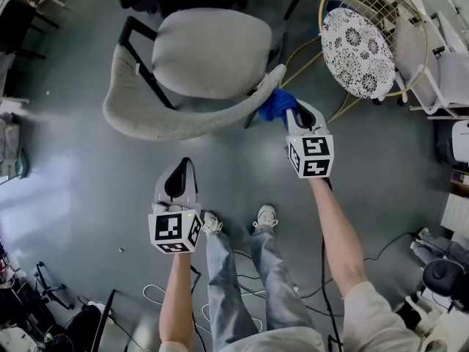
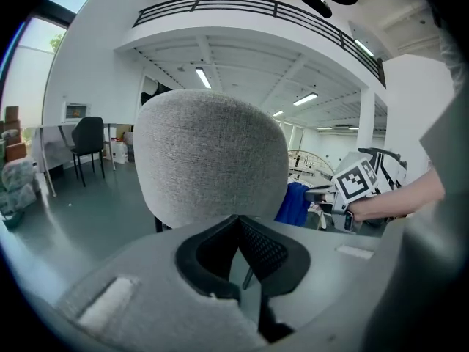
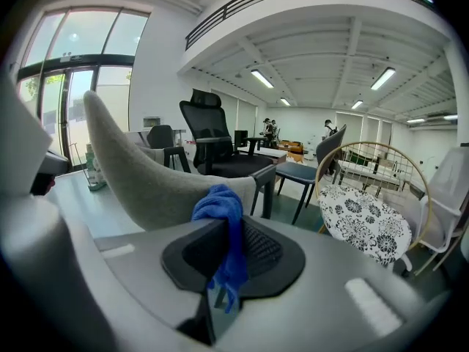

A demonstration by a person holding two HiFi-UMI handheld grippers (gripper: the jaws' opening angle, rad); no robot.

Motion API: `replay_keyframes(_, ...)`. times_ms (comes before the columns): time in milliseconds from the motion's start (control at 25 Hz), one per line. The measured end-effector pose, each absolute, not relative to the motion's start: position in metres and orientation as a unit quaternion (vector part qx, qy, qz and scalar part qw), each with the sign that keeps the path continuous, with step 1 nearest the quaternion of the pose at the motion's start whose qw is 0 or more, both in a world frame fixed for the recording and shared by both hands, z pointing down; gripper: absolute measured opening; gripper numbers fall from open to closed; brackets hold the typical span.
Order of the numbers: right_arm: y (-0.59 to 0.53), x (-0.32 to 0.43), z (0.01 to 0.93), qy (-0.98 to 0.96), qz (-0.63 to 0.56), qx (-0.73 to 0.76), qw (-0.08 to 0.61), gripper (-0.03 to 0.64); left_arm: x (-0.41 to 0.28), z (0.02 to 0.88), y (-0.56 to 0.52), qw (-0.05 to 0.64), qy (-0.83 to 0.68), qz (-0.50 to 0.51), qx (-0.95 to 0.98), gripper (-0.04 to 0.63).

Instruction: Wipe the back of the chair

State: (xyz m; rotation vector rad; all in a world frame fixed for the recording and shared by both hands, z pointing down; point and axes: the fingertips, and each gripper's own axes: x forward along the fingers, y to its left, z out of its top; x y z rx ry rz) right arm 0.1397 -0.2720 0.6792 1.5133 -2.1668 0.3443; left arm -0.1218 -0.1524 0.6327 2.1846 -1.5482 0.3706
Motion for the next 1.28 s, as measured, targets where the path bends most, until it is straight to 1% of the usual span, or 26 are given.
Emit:
replay_keyframes(200, -0.224, 0.113, 0.675, -0.798, 0.137, 0.546, 0.215, 0.041, -0.139, 0.628, -0.141, 0.215, -0.568, 0.127, 0.784, 0.0)
replay_keyframes(600, -0.164, -0.013, 0.695, -0.834, 0.185, 0.482, 0.197, 0.041, -0.176, 0.628, -0.107, 0.225, -0.589, 0.115, 0.767, 0.0)
replay_keyframes(800, -0.159, -0.075, 0.714, -0.846, 0.2, 0.451, 0.201, 0.041, -0.201, 0.632, -0.093, 0.229, -0.598, 0.113, 0.76, 0.0)
replay_keyframes(960, -0.166, -0.109, 0.731, -0.85, 0.202, 0.438, 0.211, 0.041, -0.224, 0.638, -0.082, 0.232, -0.605, 0.115, 0.753, 0.0)
replay_keyframes(1120, -0.18, -0.13, 0.739, -0.852, 0.201, 0.431, 0.219, 0.041, -0.244, 0.641, -0.074, 0.233, -0.611, 0.119, 0.747, 0.0)
replay_keyframes(1280, -0.193, -0.135, 0.747, -0.847, 0.203, 0.438, 0.222, 0.041, -0.257, 0.644, -0.069, 0.233, -0.616, 0.122, 0.743, 0.0)
